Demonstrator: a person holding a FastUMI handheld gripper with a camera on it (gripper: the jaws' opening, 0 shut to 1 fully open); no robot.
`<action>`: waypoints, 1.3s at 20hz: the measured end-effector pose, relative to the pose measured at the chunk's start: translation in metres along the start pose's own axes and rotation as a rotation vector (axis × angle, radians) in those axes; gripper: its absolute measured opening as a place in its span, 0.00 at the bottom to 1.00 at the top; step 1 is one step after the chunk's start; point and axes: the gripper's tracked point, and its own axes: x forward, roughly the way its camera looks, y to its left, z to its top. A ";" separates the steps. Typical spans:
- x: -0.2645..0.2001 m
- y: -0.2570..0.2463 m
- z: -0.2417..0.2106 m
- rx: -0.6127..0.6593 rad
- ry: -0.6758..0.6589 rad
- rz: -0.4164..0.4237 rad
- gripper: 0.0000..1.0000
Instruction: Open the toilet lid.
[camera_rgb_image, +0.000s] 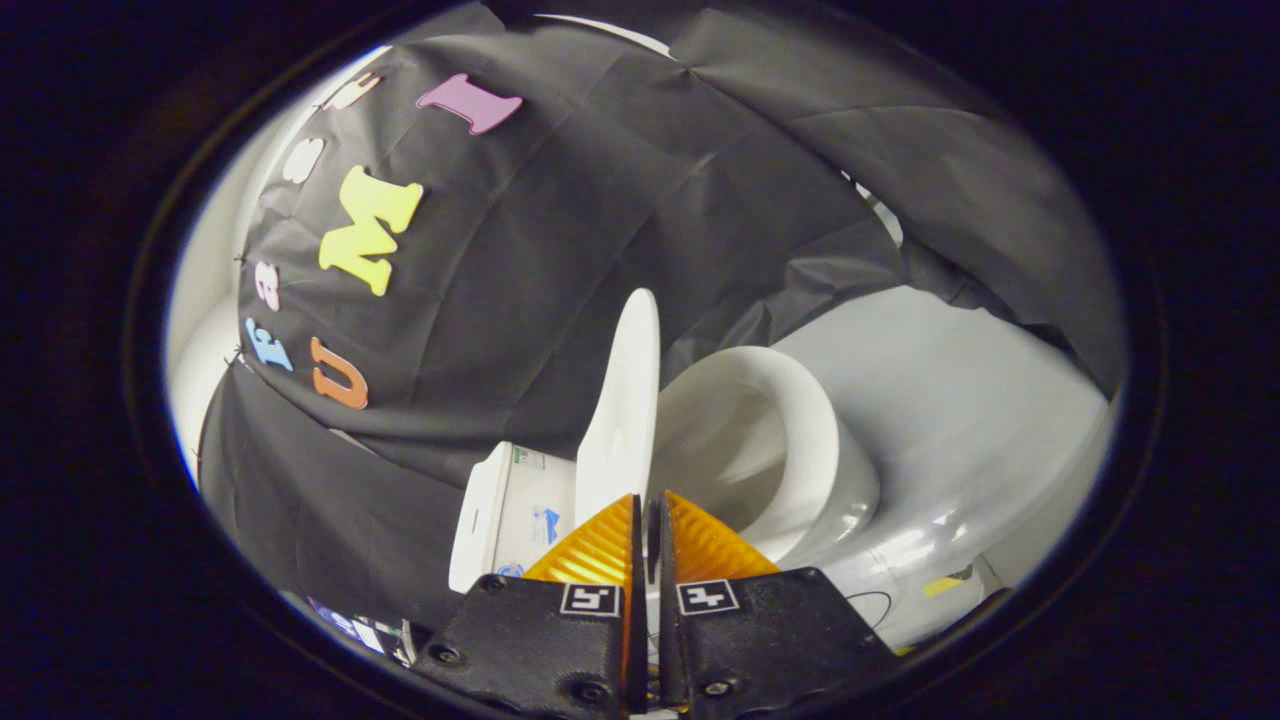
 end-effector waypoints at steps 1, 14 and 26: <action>0.000 0.005 0.001 -0.001 -0.003 0.008 0.08; -0.011 0.065 0.000 -0.068 -0.019 0.038 0.08; -0.014 0.125 -0.008 -0.140 -0.016 0.058 0.12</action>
